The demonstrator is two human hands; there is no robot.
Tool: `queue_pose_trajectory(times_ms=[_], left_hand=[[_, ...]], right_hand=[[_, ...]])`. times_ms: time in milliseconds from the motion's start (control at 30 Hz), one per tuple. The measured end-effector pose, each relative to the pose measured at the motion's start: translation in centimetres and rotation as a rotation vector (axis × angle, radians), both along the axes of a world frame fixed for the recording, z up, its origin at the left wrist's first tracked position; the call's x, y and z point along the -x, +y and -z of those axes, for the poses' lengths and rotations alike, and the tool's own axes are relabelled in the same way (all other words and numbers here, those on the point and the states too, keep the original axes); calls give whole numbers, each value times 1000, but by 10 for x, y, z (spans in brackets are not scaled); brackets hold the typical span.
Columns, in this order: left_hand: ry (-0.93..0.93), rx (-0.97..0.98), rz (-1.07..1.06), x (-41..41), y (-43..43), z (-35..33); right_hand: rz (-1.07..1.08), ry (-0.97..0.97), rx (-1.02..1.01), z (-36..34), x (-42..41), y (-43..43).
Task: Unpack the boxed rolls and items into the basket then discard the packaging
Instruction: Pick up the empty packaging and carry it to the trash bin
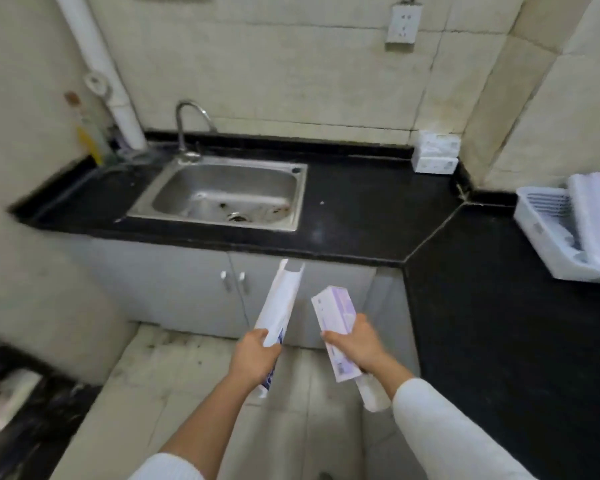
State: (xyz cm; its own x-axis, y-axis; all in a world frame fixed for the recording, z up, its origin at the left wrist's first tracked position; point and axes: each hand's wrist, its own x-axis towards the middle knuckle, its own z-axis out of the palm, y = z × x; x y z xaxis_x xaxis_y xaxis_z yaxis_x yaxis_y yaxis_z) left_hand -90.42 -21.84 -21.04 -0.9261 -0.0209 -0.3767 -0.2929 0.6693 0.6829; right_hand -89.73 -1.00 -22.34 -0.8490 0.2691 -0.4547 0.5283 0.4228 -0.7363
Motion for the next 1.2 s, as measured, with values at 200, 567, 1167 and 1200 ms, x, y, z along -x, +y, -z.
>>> queue_pose_trajectory(times_ms=[200, 567, 1167, 1200], left_hand=[[-17, -26, -300, -103, -166, 17], [-235, -109, -880, -368, -420, 57], [-244, -331, -1406, -475, -643, 328], [-246, -351, -1413, -474, -649, 354]], right_hand=[[-244, -57, 75, 16, -42, -174], [-799, -305, 67, 56, -203, -481], [-1203, -486, -128, 337, -302, -798], [-1204, -494, -127, 360, -302, -810]])
